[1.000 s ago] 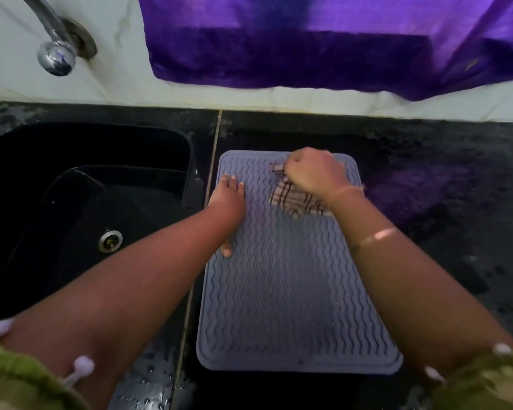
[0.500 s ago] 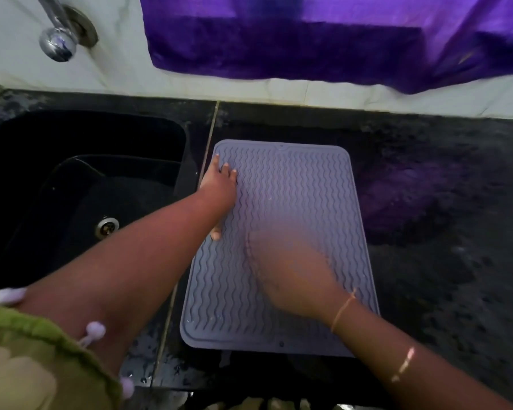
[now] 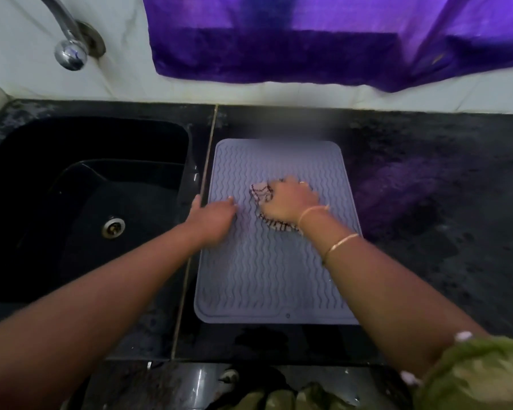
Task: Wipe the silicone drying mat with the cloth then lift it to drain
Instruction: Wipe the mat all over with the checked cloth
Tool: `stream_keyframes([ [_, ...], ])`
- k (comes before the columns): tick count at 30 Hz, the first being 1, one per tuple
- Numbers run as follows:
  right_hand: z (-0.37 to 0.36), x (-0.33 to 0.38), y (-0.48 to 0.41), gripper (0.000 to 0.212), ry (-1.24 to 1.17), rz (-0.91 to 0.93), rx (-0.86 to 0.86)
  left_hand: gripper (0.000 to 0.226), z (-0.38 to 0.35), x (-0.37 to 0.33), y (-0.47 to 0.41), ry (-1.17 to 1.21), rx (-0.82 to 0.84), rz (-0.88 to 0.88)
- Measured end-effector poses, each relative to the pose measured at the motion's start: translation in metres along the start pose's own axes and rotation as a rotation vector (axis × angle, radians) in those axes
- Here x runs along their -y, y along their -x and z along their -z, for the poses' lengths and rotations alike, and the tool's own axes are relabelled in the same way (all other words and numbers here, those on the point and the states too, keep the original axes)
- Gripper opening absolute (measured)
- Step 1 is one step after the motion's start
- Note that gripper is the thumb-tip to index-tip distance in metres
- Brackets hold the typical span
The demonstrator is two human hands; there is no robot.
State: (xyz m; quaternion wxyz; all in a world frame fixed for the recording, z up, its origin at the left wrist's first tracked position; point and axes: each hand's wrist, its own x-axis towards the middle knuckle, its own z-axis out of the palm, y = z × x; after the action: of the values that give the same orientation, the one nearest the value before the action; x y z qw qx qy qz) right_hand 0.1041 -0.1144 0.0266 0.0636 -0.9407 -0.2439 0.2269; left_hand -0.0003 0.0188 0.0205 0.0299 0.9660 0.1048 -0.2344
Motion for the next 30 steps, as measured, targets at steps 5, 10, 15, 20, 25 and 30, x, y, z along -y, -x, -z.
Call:
stream_keyframes([
  [5,-0.037,0.004,0.041,0.052,0.265,0.168,-0.191,0.083,-0.002,0.018,0.003,0.021,0.204,-0.067],
  [10,-0.063,-0.020,0.101,0.045,0.268,0.419,-0.175,0.082,-0.001,0.018,0.000,-0.100,0.197,-0.087],
  [15,-0.064,-0.033,0.140,0.039,0.134,0.458,-0.044,0.077,-0.002,0.014,0.002,-0.094,0.112,-0.081],
  [20,-0.047,-0.021,0.117,0.037,-0.127,0.325,-0.201,0.049,-0.014,0.022,0.017,0.123,-0.089,-0.194],
  [25,-0.068,0.034,0.107,0.037,0.077,0.418,-0.197,0.071,-0.023,0.031,0.024,0.148,0.005,-0.215],
  [30,-0.106,0.044,0.134,0.041,0.239,0.615,-0.295,0.068,-0.023,0.028,0.023,0.056,0.099,-0.214],
])
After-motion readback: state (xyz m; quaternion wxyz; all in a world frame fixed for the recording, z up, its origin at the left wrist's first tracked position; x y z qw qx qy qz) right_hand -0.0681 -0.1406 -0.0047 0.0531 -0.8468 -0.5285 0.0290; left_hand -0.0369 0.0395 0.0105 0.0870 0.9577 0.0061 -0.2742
